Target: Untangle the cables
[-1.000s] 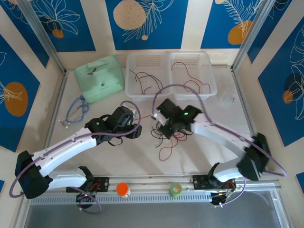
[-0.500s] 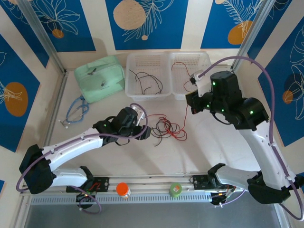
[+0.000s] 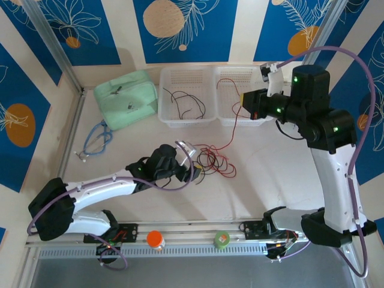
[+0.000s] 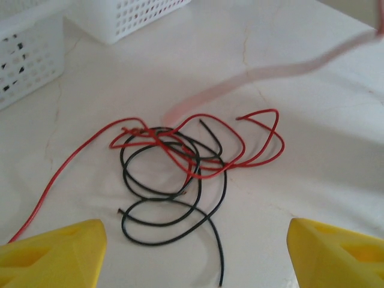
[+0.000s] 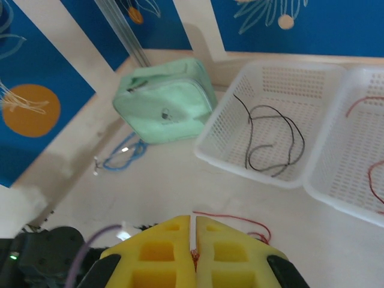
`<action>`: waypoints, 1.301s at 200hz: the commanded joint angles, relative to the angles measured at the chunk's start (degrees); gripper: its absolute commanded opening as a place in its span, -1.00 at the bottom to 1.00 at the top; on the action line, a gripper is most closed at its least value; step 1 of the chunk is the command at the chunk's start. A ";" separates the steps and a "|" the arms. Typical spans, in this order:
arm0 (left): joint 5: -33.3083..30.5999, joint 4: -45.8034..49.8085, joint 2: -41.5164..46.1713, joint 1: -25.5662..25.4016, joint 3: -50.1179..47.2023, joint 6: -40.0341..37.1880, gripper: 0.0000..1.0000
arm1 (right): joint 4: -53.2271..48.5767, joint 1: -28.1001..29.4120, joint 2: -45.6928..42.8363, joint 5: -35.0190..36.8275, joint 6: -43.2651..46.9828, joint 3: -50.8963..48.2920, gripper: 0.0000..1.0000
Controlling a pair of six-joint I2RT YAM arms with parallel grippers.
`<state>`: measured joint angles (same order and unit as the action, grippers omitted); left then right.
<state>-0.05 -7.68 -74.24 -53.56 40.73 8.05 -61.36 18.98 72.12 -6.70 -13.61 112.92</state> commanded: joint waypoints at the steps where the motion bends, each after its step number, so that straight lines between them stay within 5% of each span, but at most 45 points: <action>1: -1.00 -4.70 -2.11 -1.12 0.61 -4.32 0.57 | -0.98 -0.41 1.82 -5.05 -2.78 4.06 -1.00; 44: -5.59 -5.52 -5.13 -2.57 3.20 -7.32 0.57 | -1.47 -0.69 3.97 -5.83 -3.87 8.28 -1.00; 166: -35.28 -13.79 -5.30 -12.07 -1.08 -31.66 0.80 | -2.01 -1.14 4.27 -8.24 -5.38 10.12 -1.00; 204: -33.05 -22.35 -1.45 -12.10 -6.38 -33.74 0.88 | -1.92 -1.23 4.48 -9.29 -6.15 10.38 -1.00; 260: -20.99 -45.96 4.38 -12.01 -19.34 -46.84 0.99 | -3.22 -1.70 5.50 -12.49 -7.01 12.88 -1.00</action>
<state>-26.96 -40.38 -72.38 -65.19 24.80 -30.89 -63.09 17.72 77.12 -16.01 -19.51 123.76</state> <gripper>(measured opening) 0.995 0.050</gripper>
